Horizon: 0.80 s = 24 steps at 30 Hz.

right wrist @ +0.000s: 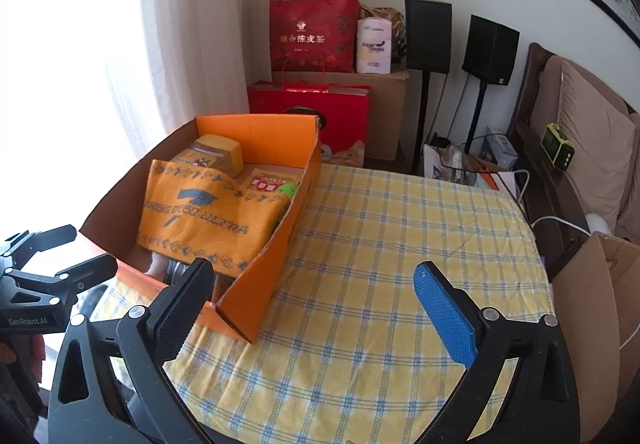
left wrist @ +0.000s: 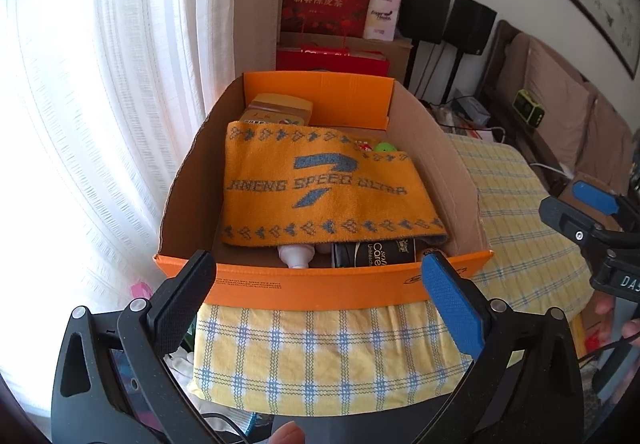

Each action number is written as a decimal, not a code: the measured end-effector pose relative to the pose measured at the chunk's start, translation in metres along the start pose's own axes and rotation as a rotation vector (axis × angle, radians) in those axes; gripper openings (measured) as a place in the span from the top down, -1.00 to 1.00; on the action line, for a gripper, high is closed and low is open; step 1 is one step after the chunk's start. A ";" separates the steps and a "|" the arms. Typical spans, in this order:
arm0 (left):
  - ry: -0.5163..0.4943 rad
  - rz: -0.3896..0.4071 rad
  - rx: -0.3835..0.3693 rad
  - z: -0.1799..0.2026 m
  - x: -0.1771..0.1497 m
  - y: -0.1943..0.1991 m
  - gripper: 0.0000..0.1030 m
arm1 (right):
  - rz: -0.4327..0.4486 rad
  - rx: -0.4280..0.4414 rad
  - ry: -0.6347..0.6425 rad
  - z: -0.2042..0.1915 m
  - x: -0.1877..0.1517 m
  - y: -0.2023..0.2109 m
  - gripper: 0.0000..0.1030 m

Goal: Organize objects

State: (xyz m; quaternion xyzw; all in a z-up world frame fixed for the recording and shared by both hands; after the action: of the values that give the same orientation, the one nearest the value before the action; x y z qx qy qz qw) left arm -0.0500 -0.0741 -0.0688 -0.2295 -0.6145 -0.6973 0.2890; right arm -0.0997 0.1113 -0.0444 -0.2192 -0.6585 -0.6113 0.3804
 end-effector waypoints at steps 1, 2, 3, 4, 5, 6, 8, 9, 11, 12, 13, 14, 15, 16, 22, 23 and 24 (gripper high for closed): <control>0.004 -0.001 -0.003 0.001 -0.003 0.000 -0.99 | 0.005 -0.006 -0.002 0.002 -0.001 0.003 -0.99; 0.010 -0.003 -0.007 0.003 -0.005 0.000 -0.99 | 0.008 -0.009 -0.005 0.003 -0.002 0.006 -0.99; 0.013 -0.004 -0.001 0.004 -0.007 0.001 -0.99 | 0.010 -0.012 -0.008 0.004 -0.004 0.009 -0.99; 0.013 -0.002 0.010 0.005 -0.009 0.002 -0.99 | 0.011 -0.017 -0.013 0.006 -0.006 0.011 -0.99; 0.015 0.002 0.017 0.006 -0.011 0.003 -0.99 | 0.014 -0.021 -0.016 0.007 -0.008 0.014 -0.99; 0.023 0.011 0.015 0.008 -0.012 0.006 -0.99 | 0.017 -0.032 -0.018 0.010 -0.011 0.016 -0.99; 0.027 0.042 -0.013 0.015 -0.012 0.014 -0.99 | 0.016 -0.053 -0.027 0.016 -0.017 0.021 -0.99; 0.016 0.057 -0.019 0.019 -0.013 0.018 -1.00 | 0.017 -0.059 -0.035 0.019 -0.020 0.023 -0.99; 0.003 0.065 -0.015 0.025 -0.013 0.022 -1.00 | 0.015 -0.068 -0.053 0.025 -0.025 0.028 -0.99; 0.003 0.063 -0.024 0.028 -0.015 0.024 -1.00 | 0.015 -0.074 -0.058 0.028 -0.028 0.030 -0.99; 0.007 0.060 -0.034 0.030 -0.015 0.025 -1.00 | 0.015 -0.081 -0.063 0.031 -0.030 0.033 -0.99; 0.012 0.054 -0.043 0.032 -0.017 0.026 -1.00 | 0.016 -0.086 -0.067 0.033 -0.032 0.035 -0.99; 0.017 0.049 -0.049 0.033 -0.019 0.027 -1.00 | 0.016 -0.094 -0.073 0.036 -0.035 0.038 -0.99; 0.019 0.047 -0.051 0.035 -0.021 0.028 -1.00 | 0.017 -0.098 -0.077 0.038 -0.036 0.041 -0.99; -0.022 0.023 -0.021 0.046 -0.032 0.028 -1.00 | 0.016 -0.117 -0.105 0.050 -0.050 0.055 -0.99; -0.023 0.016 -0.026 0.049 -0.034 0.027 -0.99 | 0.013 -0.122 -0.106 0.051 -0.052 0.056 -0.99; -0.023 0.009 -0.030 0.051 -0.036 0.026 -1.00 | 0.005 -0.133 -0.109 0.054 -0.056 0.056 -0.99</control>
State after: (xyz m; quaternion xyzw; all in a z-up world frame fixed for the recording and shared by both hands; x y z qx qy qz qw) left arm -0.0075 -0.0217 -0.0670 -0.2446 -0.6062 -0.7026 0.2812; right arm -0.0358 0.1825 -0.0498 -0.2784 -0.6355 -0.6400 0.3303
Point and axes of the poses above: each gripper's, at about its wrist camera, not at the fingertips, and y roughly against the way its jaws point, z to its right, x to its top, the point moved 7 cm from there along -y, roughly the way its jaws point, and after that the axes turned 3 degrees about y, right-handed, at the moved point
